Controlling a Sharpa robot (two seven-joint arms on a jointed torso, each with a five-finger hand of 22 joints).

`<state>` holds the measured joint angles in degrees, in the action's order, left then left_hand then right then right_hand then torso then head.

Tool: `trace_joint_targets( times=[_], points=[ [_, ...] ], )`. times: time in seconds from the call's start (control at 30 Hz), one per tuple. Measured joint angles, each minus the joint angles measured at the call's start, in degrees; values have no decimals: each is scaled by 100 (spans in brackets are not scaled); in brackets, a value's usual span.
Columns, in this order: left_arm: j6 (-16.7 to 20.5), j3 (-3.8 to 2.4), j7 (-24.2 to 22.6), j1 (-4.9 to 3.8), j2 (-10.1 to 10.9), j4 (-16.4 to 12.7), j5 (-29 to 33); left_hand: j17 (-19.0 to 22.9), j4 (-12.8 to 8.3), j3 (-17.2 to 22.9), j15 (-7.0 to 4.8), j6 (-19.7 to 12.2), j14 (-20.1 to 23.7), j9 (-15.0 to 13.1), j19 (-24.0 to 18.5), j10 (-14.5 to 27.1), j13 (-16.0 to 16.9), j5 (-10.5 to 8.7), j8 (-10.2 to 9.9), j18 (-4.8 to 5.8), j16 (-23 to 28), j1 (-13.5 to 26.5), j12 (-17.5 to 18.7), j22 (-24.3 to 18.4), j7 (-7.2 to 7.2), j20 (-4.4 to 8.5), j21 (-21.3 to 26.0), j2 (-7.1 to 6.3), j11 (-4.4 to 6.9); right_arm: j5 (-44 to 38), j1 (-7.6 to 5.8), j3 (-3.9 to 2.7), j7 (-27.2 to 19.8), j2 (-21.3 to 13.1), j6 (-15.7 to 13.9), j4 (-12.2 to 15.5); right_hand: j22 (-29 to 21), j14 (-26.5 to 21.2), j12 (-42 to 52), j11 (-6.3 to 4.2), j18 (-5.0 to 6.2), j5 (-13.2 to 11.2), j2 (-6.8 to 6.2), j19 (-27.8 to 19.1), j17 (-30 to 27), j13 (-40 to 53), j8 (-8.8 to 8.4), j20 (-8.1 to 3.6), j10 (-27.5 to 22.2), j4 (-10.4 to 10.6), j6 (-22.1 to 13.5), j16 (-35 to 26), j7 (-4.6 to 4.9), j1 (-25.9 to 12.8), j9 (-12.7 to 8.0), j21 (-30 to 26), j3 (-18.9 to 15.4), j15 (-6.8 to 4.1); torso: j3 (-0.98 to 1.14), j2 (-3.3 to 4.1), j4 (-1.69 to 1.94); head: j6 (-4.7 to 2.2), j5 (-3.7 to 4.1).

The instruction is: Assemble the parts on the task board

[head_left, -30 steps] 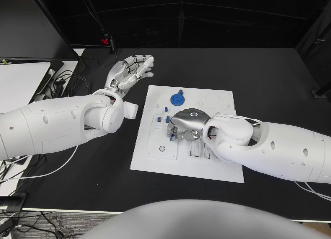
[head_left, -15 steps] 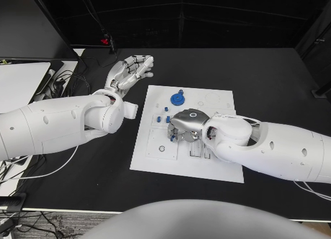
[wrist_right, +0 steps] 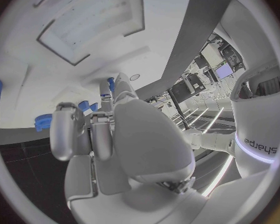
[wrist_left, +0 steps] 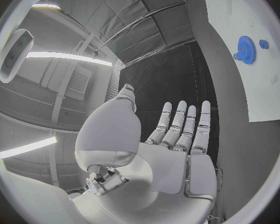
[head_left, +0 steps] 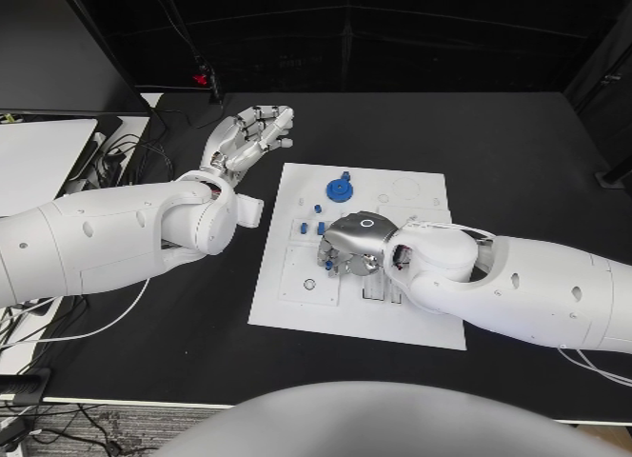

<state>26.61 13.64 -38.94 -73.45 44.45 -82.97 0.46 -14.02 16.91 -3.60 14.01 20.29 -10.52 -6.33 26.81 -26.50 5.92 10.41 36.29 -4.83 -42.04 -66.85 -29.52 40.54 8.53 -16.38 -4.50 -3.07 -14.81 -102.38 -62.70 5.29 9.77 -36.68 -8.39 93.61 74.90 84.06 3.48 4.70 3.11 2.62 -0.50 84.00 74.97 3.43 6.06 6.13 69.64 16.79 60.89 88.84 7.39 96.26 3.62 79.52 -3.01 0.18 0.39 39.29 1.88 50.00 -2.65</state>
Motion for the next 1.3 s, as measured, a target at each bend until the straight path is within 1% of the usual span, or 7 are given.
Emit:
trace_joint_targets(
  times=[0.1,0.33,0.57,0.77,0.83,1.03,1.3],
  points=[
    [0,0,0,0,0,0,0,0,0,0,0,0,0,0,0,0,0,0,0,0,0,0,0,0,0,0,0,0,0,-1,5,0,-21,-14,-6,0,0,-12,0,34,1,0,-136,-60,0,2,-118,66,-175,-14,-162,-73,-65,-366,5,-154,-159,24,0,0,0,0,-8],
    [0,0,0,0,-2,0,0,0,0,0,0,0,0,0,0,0,0,0,0,0,0,0,1,0,0,0,0,0,0,52,30,0,-93,-87,-233,10,0,-12,0,31,-1,0,-301,-90,0,13,-162,52,-189,-13,-215,-206,-55,-680,18,-279,-268,24,0,1,0,0,-7],
    [-3,0,0,2,-4,1,1,12,0,0,0,-42,0,6,0,20,-6,0,0,0,0,0,-23,-5,-1,0,0,0,20,378,94,0,-289,-355,-1164,153,0,-12,0,22,-1,0,-449,-90,0,18,-186,52,-306,-19,-296,-355,26,-1007,25,-279,-235,24,0,1,-6,0,64],
    [-10,0,-1,8,-1,3,2,14,0,0,0,-42,0,6,0,20,-6,0,0,0,0,0,-22,-6,-1,0,0,0,20,1157,89,-7,-669,-941,-2043,525,0,-12,0,65,-1,0,-460,-90,0,18,-186,52,-387,-29,-315,-382,92,-1018,36,-256,-49,24,0,-4,-6,0,153],
    [-11,0,-1,8,-1,6,4,14,0,0,0,-42,0,6,0,20,-6,0,0,0,0,0,-22,-6,0,0,0,0,20,1513,15,-3,-828,-1162,-2219,626,0,-10,0,85,-1,0,-460,-73,0,18,-212,69,-447,-29,-359,-382,137,-1018,36,-255,26,25,0,-8,-5,0,182],
    [-12,0,-1,21,-17,22,30,15,0,0,0,-42,0,6,0,20,-6,0,23,0,-4,0,-21,-6,-1,0,0,0,20,2375,-153,-19,-1261,-1627,-2386,690,0,-11,44,93,-1,0,-399,-35,0,23,-212,107,-455,-76,-365,-382,178,-956,35,-210,100,65,-3,-8,-2,0,330],
    [-10,0,-1,22,-39,21,58,19,0,0,0,-42,0,6,0,20,-6,0,23,0,-21,0,-21,-5,-1,0,0,0,20,2808,-186,-9,-1440,-1940,-2332,462,0,-11,44,147,-1,0,-453,-35,0,22,-212,106,-587,-43,-409,-382,221,-1010,31,-103,132,105,-7,4,4,0,425]
  ],
)
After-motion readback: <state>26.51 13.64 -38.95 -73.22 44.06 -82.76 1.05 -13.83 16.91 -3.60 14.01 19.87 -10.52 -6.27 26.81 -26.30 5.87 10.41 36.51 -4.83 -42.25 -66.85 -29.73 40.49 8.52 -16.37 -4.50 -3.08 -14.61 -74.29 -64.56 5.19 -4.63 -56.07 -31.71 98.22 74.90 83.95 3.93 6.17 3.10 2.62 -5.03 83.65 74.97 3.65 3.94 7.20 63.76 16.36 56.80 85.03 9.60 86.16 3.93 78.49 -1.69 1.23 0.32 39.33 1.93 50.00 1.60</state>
